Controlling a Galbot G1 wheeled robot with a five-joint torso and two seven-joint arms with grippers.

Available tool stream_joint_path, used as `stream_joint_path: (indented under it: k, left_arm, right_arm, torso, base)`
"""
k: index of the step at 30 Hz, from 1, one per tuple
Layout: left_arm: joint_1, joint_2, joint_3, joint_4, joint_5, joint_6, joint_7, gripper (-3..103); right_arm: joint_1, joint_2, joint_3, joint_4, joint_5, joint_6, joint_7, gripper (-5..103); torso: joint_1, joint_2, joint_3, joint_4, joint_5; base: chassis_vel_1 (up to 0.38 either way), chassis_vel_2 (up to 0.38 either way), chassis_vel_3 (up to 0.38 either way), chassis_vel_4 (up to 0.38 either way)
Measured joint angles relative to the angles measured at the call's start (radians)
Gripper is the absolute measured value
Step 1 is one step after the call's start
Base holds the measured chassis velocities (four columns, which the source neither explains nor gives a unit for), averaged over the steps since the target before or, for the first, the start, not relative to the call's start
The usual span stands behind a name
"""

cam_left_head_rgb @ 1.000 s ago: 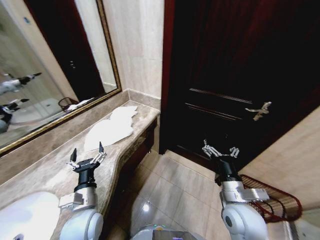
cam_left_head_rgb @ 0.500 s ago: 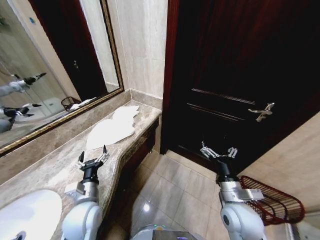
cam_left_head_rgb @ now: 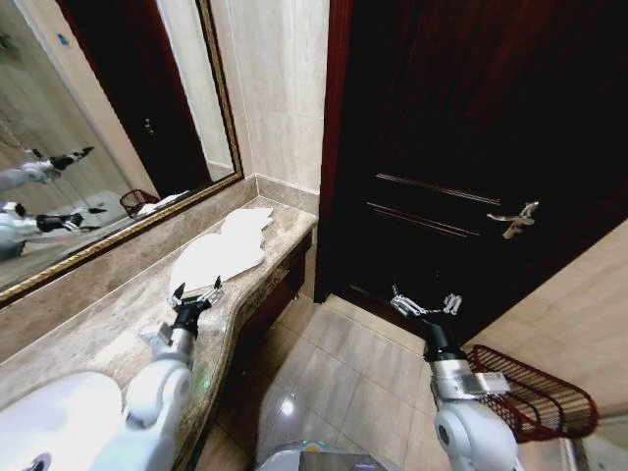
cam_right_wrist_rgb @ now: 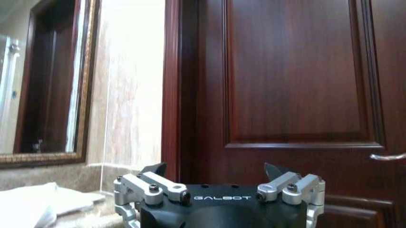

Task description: Discard the used towel into the hamper.

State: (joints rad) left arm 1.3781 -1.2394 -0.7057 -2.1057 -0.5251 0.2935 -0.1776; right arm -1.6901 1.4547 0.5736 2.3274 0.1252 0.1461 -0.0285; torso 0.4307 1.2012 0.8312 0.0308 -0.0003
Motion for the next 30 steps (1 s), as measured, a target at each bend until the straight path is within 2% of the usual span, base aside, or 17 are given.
stream_joint_path:
  k: [6, 11, 13, 15, 18, 24, 25, 27, 28, 30]
  left_arm:
    - [-0.147, 0.091, 0.05, 0.113, -0.102, 0.051, -0.014, 100]
    - [-0.239, 0.14, 0.073, 0.175, -0.151, 0.076, -0.015, 100]
    - [-0.334, 0.185, 0.107, 0.235, -0.22, 0.119, -0.025, 100]
    - [-0.361, 0.2, 0.122, 0.255, -0.243, 0.131, -0.03, 100]
    - [-0.437, 0.242, 0.178, 0.325, -0.322, 0.177, -0.059, 100]
    - [-0.52, 0.274, 0.247, 0.394, -0.377, 0.243, -0.104, 100]
    - [-0.543, 0.282, 0.261, 0.403, -0.393, 0.275, -0.115, 100]
    - [-0.569, 0.297, 0.277, 0.41, -0.406, 0.328, -0.111, 103]
    - [-0.569, 0.297, 0.277, 0.41, -0.406, 0.328, -0.111, 103]
    - [-0.579, 0.316, 0.284, 0.412, -0.407, 0.365, -0.057, 96]
  right_arm:
    - [-0.022, 0.025, 0.004, -0.01, -0.035, 0.012, 0.0, 100]
    - [-0.013, 0.024, 0.005, -0.028, -0.044, 0.014, 0.0, 100]
    - [-0.009, 0.023, 0.004, -0.037, -0.048, 0.014, -0.001, 100]
    - [-0.008, 0.023, 0.003, -0.04, -0.05, 0.014, -0.001, 100]
    - [-0.006, 0.023, -0.002, -0.048, -0.056, 0.018, -0.001, 100]
    - [-0.003, 0.025, -0.005, -0.052, -0.057, 0.02, -0.001, 100]
    - [0.0, 0.026, -0.005, -0.052, -0.057, 0.02, -0.001, 100]
    - [0.003, 0.027, -0.006, -0.054, -0.057, 0.022, -0.001, 100]
    - [0.003, 0.027, -0.006, -0.054, -0.057, 0.022, -0.001, 100]
    - [0.006, 0.029, -0.007, -0.056, -0.056, 0.026, -0.001, 100]
  torso:
    - [0.0, 0.0, 0.0, 0.0001, -0.0001]
    - [0.0, 0.0, 0.0, 0.0003, -0.0001]
    - [0.0, 0.0, 0.0, 0.0, 0.0001]
    - [0.0, 0.0, 0.0, 0.0001, 0.0]
    - [0.0, 0.0, 0.0, 0.0, 0.0002]
    - [0.0, 0.0, 0.0, 0.0001, -0.0001]
    - [0.0, 0.0, 0.0, 0.0001, 0.0]
    - [0.0, 0.0, 0.0, 0.0001, 0.0004]
    - [0.0, 0.0, 0.0, 0.0001, 0.0004]
    - [0.0, 0.0, 0.0, 0.0001, 0.0004]
  base:
    - [0.0, 0.0, 0.0, 0.0]
    - [0.0, 0.0, 0.0, 0.0]
    - [0.0, 0.0, 0.0, 0.0]
    - [0.0, 0.0, 0.0, 0.0]
    - [0.0, 0.0, 0.0, 0.0]
    - [0.0, 0.0, 0.0, 0.0]
    - [0.0, 0.0, 0.0, 0.0]
    - [0.0, 0.0, 0.0, 0.0]
    - [0.0, 0.0, 0.0, 0.0]
    - [0.0, 0.0, 0.0, 0.0]
